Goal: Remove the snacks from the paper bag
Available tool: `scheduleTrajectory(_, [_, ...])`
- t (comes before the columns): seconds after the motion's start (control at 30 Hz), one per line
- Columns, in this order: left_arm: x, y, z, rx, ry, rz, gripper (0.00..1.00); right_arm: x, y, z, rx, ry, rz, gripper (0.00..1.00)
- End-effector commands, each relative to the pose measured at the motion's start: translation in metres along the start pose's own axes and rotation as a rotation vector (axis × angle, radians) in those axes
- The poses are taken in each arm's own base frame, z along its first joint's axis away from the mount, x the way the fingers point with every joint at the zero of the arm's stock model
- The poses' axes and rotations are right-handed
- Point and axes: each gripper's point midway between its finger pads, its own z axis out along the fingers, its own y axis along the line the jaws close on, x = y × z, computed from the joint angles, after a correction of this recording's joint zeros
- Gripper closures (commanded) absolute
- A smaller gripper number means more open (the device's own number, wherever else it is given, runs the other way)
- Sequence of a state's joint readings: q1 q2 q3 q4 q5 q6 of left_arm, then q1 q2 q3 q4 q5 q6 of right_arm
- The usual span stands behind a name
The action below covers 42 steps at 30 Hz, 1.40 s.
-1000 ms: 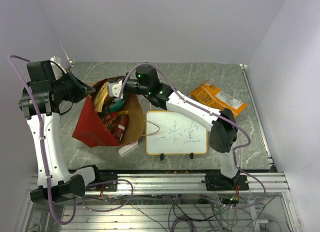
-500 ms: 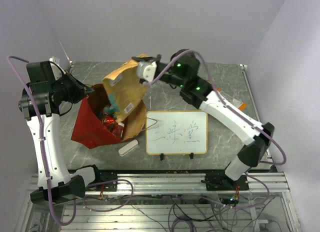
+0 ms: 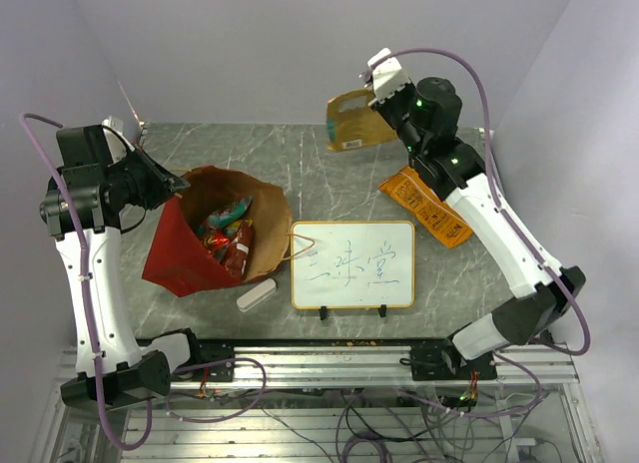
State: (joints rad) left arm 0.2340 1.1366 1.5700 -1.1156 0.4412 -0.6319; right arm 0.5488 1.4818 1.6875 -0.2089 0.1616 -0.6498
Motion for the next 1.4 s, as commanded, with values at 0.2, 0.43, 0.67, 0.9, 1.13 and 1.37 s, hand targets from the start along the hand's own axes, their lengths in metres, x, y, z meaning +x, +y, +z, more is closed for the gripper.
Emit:
scheduleTrajectory(0.2, [-0.003, -0.009, -0.005, 0.05, -0.012, 0.033, 0.93, 0.119, -0.05, -0.024, 0.512, 0.433, 0.392, 1.0])
scheduleTrajectory(0.43, [0.005, -0.004, -0.003, 0.042, 0.006, 0.024, 0.93, 0.181, -0.072, -0.051, 0.637, 0.564, 0.535, 1.0])
scheduleTrajectory(0.67, [0.009, 0.0, -0.002, 0.03, 0.031, 0.025, 0.93, 0.242, -0.071, -0.104, 0.701, 0.723, 0.631, 1.0])
scheduleTrajectory(0.9, [0.017, 0.007, 0.007, 0.03, 0.07, 0.017, 0.93, 0.297, -0.039, -0.16, 0.742, 0.99, 0.703, 1.0])
scheduleTrajectory(1.13, [0.013, 0.002, 0.007, 0.045, 0.067, 0.023, 0.93, 0.307, -0.011, -0.195, 0.698, 1.091, 0.8, 1.0])
scheduleTrajectory(1.37, [0.013, 0.002, 0.009, 0.049, 0.073, 0.022, 0.93, 0.288, 0.002, -0.193, 0.569, 1.059, 0.915, 1.0])
